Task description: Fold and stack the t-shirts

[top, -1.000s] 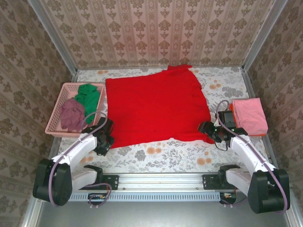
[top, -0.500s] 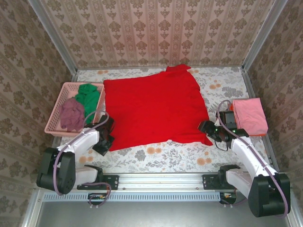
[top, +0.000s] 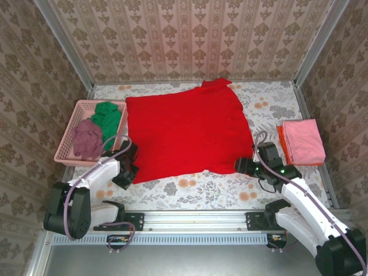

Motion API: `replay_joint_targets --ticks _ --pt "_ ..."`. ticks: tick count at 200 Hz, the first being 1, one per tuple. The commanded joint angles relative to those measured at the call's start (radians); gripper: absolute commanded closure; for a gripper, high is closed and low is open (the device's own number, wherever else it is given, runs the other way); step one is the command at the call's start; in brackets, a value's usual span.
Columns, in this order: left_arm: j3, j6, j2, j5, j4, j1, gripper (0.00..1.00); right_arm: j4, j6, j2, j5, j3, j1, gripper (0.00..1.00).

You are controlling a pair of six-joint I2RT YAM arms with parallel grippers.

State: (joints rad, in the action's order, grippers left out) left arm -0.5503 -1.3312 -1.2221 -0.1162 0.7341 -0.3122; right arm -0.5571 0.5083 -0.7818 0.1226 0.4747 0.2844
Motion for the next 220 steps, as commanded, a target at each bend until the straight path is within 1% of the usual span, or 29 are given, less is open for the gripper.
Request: replay_joint_targets --ticks 1,17,40,65,78,87,97,102,104,112,126,131,149,177,200,220 --pt "0.032 0.007 -0.024 0.020 -0.079 0.004 1.00 -0.028 0.030 0.027 -0.095 -0.049 0.040 0.34" --pt "0.032 0.007 -0.024 0.021 -0.080 0.004 1.00 -0.019 0.035 0.007 -0.114 -0.054 0.042 0.40" --pt "0.030 0.008 -0.022 0.022 -0.081 0.002 1.00 -0.013 0.042 -0.028 -0.139 -0.051 0.042 0.45" --pt "0.031 0.007 -0.017 0.022 -0.082 0.001 1.00 0.017 0.040 -0.061 -0.119 -0.059 0.042 0.54" --pt "0.033 0.006 -0.015 0.023 -0.081 0.001 1.00 0.045 0.043 -0.081 -0.107 -0.059 0.041 0.63" --pt "0.034 0.004 -0.013 0.023 -0.082 0.001 1.00 0.051 0.044 -0.091 -0.103 -0.058 0.042 0.70" --pt "0.035 0.004 -0.010 0.023 -0.081 0.001 1.00 0.047 0.048 -0.092 -0.103 -0.053 0.041 0.82" --pt "0.032 0.004 -0.007 0.023 -0.080 0.001 1.00 0.044 0.052 -0.090 -0.102 -0.049 0.041 0.91" --pt "0.032 0.004 -0.007 0.023 -0.081 0.001 1.00 0.043 0.052 -0.089 -0.103 -0.048 0.041 0.91" --pt "0.030 0.006 -0.002 0.022 -0.079 0.001 1.00 0.035 0.053 -0.078 -0.102 -0.040 0.041 1.00" --pt "0.025 0.007 0.009 0.022 -0.073 0.001 1.00 0.026 0.060 -0.049 -0.110 -0.024 0.040 1.00" --pt "0.021 0.009 0.016 0.021 -0.066 0.001 1.00 -0.006 0.063 -0.037 -0.115 -0.015 0.040 1.00" --pt "-0.002 0.017 0.056 0.010 -0.035 0.001 1.00 -0.039 0.087 0.016 -0.121 0.020 0.036 1.00" --pt "-0.037 0.038 0.127 0.041 -0.017 0.029 1.00 -0.034 0.132 0.070 -0.064 0.073 0.016 1.00" --pt "-0.079 0.050 0.155 0.042 0.018 0.053 1.00 -0.009 0.169 0.029 0.006 0.139 -0.023 1.00" --pt "-0.109 0.078 0.149 0.056 0.024 0.093 1.00 -0.016 0.168 -0.048 0.026 0.224 -0.043 1.00"
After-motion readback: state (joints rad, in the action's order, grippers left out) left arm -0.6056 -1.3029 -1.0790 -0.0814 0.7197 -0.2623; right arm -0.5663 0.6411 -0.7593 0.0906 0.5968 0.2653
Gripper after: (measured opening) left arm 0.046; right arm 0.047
